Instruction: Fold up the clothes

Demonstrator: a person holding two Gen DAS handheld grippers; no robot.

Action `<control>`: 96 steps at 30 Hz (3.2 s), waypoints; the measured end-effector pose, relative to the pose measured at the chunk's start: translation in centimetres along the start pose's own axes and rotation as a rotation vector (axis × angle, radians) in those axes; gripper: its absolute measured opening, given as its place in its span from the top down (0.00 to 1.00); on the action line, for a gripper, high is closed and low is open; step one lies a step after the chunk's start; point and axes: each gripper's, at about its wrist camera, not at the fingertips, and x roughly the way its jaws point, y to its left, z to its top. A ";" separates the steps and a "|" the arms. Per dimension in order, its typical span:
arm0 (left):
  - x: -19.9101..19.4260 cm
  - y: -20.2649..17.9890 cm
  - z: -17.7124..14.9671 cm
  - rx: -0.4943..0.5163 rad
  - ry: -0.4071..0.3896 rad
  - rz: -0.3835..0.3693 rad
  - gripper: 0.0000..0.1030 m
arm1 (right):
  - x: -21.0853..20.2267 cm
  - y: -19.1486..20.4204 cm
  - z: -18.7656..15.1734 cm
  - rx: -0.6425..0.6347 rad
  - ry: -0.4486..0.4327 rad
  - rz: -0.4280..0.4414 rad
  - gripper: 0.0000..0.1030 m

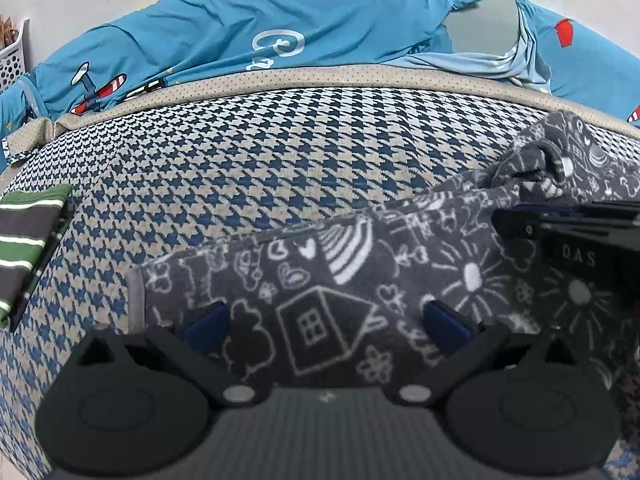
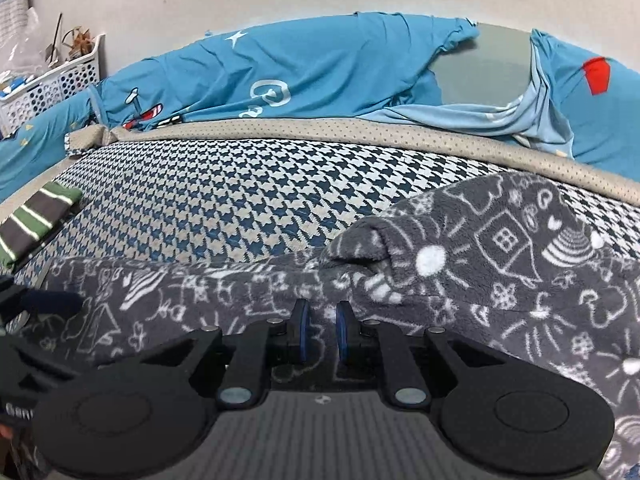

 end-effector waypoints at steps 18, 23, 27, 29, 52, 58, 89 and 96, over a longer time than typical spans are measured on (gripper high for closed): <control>0.5 -0.1 -0.2 -0.006 0.013 0.007 0.00 | 0.7 0.3 0.2 -0.007 -0.006 -0.021 0.87; 0.0 0.0 -0.1 -0.017 0.013 0.009 0.00 | -0.6 0.2 0.2 -0.001 -0.013 0.001 0.78; -0.6 0.0 -0.3 -0.018 0.003 0.010 0.00 | -2.1 0.6 -0.2 -0.025 -0.015 0.000 0.71; -1.2 -0.1 -0.5 -0.012 -0.004 0.012 0.00 | -2.9 0.7 -0.4 -0.035 -0.024 0.004 0.71; -4.6 1.1 -3.8 -0.041 -0.036 0.026 0.00 | -8.1 2.4 -3.5 -0.059 -0.067 0.031 0.59; -4.0 1.1 -3.9 -0.051 -0.011 0.019 0.00 | -8.1 2.8 -3.8 -0.078 -0.056 0.029 0.58; -6.2 2.3 -4.7 -0.020 -0.037 0.032 0.00 | -9.3 3.9 -5.1 -0.066 -0.049 0.043 0.57; -7.3 5.1 -5.5 -0.082 -0.034 0.074 0.00 | -10.3 4.9 -5.9 -0.075 -0.058 0.061 0.57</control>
